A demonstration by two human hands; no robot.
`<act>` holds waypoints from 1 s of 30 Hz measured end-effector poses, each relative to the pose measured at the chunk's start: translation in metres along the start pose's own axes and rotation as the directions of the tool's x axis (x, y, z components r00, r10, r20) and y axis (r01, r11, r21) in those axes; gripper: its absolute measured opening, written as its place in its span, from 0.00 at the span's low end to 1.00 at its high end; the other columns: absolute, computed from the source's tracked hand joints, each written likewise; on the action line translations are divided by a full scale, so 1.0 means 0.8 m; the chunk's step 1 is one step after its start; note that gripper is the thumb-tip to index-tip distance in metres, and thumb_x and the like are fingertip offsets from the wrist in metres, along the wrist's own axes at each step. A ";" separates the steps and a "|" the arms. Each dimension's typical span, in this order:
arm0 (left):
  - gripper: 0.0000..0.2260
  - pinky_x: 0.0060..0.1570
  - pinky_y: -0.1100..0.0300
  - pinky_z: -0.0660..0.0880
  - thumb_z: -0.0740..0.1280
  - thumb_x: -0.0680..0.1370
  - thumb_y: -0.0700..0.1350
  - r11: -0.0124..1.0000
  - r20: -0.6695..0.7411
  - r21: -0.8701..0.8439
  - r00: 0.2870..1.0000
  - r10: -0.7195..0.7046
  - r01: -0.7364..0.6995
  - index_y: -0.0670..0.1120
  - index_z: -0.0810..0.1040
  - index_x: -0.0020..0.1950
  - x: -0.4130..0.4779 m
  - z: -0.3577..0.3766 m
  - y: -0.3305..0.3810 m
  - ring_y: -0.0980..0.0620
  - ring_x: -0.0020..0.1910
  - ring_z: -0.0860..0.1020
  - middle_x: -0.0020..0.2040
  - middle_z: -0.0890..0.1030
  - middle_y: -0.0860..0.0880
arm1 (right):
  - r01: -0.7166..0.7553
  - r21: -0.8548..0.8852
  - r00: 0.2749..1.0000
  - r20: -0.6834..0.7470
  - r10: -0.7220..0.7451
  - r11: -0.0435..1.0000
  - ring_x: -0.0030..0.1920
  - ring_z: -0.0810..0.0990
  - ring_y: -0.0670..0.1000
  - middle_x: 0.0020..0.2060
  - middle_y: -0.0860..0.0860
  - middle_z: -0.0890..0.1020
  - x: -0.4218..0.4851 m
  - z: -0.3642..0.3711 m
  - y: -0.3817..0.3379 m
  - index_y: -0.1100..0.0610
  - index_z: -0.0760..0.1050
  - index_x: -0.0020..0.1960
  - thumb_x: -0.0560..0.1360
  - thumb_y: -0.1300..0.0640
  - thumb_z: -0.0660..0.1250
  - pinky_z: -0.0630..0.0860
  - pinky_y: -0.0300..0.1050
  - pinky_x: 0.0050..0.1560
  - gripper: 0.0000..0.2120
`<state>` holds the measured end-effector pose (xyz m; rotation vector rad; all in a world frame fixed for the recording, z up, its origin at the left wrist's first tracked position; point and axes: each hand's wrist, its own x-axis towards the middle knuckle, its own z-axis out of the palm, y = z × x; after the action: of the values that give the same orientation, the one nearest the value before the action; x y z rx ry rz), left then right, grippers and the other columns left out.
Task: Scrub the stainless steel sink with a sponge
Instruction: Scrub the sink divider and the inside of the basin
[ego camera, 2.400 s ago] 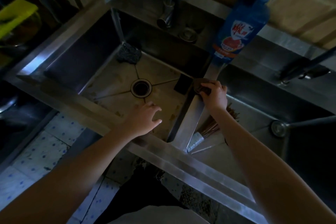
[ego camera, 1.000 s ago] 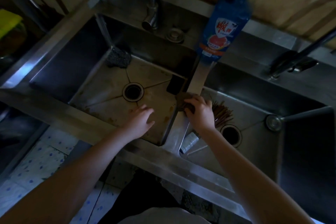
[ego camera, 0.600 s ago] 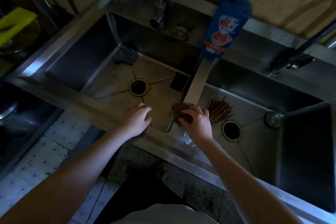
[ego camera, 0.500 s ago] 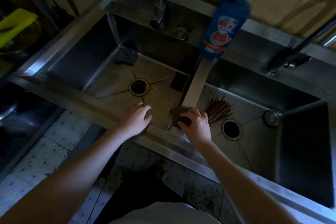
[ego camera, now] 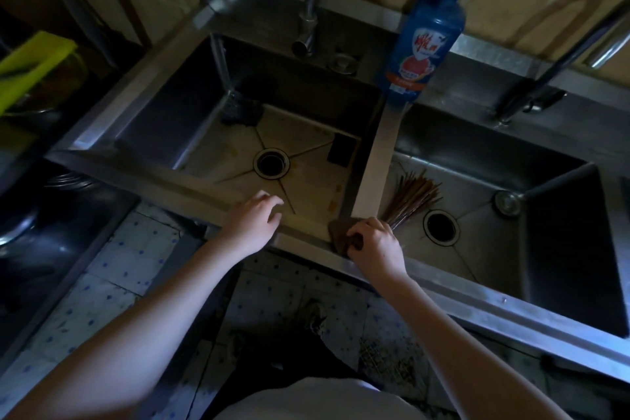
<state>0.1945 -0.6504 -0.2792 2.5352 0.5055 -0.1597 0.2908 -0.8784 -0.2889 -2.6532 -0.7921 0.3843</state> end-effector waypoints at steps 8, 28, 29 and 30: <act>0.12 0.51 0.54 0.75 0.62 0.78 0.46 0.999 -0.081 0.032 0.996 0.024 -0.021 0.47 0.75 0.61 -0.025 -0.018 -0.046 0.47 0.54 0.76 0.60 0.75 0.49 | 0.014 0.044 1.000 -0.016 -0.013 0.999 0.56 0.73 0.56 0.54 0.51 0.77 0.004 0.028 -0.063 0.54 0.79 0.53 0.70 0.62 0.68 0.76 0.49 0.52 0.13; 0.11 0.51 0.52 0.74 0.62 0.78 0.47 0.997 -0.124 0.063 0.992 -0.038 0.046 0.47 0.75 0.59 -0.066 -0.075 -0.164 0.47 0.53 0.76 0.57 0.76 0.49 | 0.075 0.039 0.997 0.006 -0.076 0.996 0.56 0.73 0.55 0.54 0.50 0.76 0.059 0.076 -0.202 0.52 0.78 0.55 0.72 0.59 0.68 0.78 0.49 0.51 0.12; 0.11 0.50 0.52 0.74 0.62 0.78 0.47 0.997 -0.128 0.061 0.991 -0.035 0.043 0.47 0.75 0.59 -0.065 -0.078 -0.169 0.47 0.52 0.76 0.57 0.76 0.49 | 0.078 0.039 0.997 0.012 -0.078 0.996 0.56 0.73 0.55 0.54 0.50 0.76 0.063 0.079 -0.211 0.52 0.78 0.55 0.72 0.59 0.68 0.78 0.49 0.51 0.12; 0.11 0.50 0.52 0.74 0.63 0.78 0.47 0.997 -0.133 0.060 0.991 -0.031 0.039 0.47 0.75 0.59 -0.065 -0.080 -0.174 0.48 0.52 0.76 0.56 0.76 0.49 | 0.083 0.042 0.996 0.018 -0.084 0.996 0.56 0.73 0.55 0.54 0.50 0.76 0.068 0.082 -0.220 0.52 0.78 0.56 0.72 0.59 0.68 0.78 0.49 0.51 0.13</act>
<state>0.0937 -0.5241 -0.2820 2.6105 0.6053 -0.0202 0.2277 -0.6930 -0.2868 -2.5722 -0.8884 0.4012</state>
